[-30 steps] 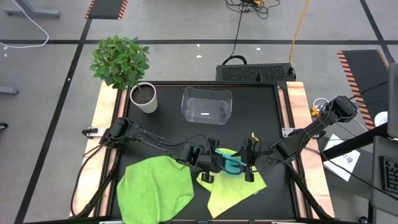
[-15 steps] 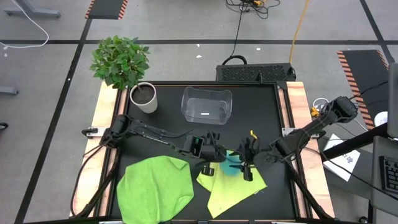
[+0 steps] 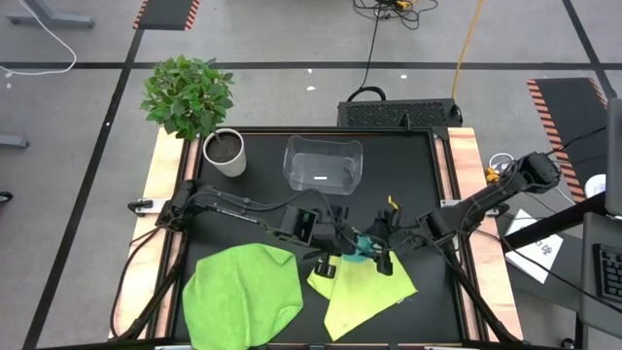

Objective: Fold microfiber towels
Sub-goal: Put the blue towel into the transparent bin

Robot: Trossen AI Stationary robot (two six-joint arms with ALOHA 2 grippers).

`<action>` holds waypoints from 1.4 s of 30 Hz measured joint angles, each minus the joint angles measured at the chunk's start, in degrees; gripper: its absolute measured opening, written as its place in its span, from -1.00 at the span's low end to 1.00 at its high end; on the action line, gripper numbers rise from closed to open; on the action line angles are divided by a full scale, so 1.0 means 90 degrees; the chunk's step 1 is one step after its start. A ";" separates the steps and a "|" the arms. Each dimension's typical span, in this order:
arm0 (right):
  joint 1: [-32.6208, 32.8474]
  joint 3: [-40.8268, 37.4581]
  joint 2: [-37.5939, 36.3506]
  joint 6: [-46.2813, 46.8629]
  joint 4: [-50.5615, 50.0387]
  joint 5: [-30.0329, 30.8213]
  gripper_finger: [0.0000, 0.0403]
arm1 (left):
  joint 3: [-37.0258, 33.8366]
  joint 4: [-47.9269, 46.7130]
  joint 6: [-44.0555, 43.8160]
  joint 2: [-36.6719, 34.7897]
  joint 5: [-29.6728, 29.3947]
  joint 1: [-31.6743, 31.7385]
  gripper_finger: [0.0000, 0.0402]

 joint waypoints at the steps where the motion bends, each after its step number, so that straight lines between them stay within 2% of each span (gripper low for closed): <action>1: -0.0022 0.0000 0.0000 -0.0035 -0.0007 -0.0004 0.32 | 0.0000 -0.0069 -0.0024 0.0000 0.0004 -0.0010 -0.97; 3: -0.0064 0.0000 0.0000 -0.0163 -0.0015 -0.0019 0.23 | 0.0000 -0.0211 -0.0084 0.0000 0.0017 -0.0047 -0.98; 5: -0.0114 0.0000 0.0000 -0.0251 -0.0096 -0.0017 0.04 | 0.0000 -0.0301 -0.0105 0.0000 0.0015 -0.0081 -0.98; 7: -0.0190 0.0000 -0.0004 -0.0379 -0.0208 -0.0017 -0.24 | 0.0000 -0.0408 -0.0164 0.0000 -0.0001 -0.0106 -0.97; 10: -0.0277 -0.0002 -0.0143 -0.0571 -0.0296 -0.0030 -0.77 | 0.0000 -0.0655 -0.0214 0.0000 -0.0008 -0.0124 -0.98; 12: -0.0332 -0.0002 -0.0331 -0.0746 -0.0352 -0.0109 -0.92 | 0.0000 -0.0883 -0.0274 0.0000 -0.0018 -0.0128 -0.98; 20: -0.0941 0.0062 -0.1473 -0.1488 -0.0616 -0.0155 -0.97 | 0.0000 -0.1229 -0.0102 -0.0028 -0.0695 0.0092 -0.98; 24: -0.1501 0.0502 -0.1732 -0.1992 -0.1331 -0.0213 -0.97 | 0.0000 -0.1204 0.0102 -0.0206 -0.0926 0.0409 -0.98; 29: -0.2317 0.1138 -0.1696 -0.2730 -0.1751 -0.0684 -0.97 | 0.0000 -0.1218 0.0303 -0.0467 -0.1356 0.0890 -0.98; 33: -0.3027 0.1450 -0.1554 -0.3222 -0.1818 -0.1101 -0.97 | 0.0000 -0.1215 0.0443 -0.0701 -0.1449 0.1331 -0.98; 42: -0.4142 0.1498 -0.1026 -0.3714 -0.1451 -0.1719 -0.98 | -0.0002 -0.1328 0.0658 -0.0794 -0.1468 0.2044 -0.98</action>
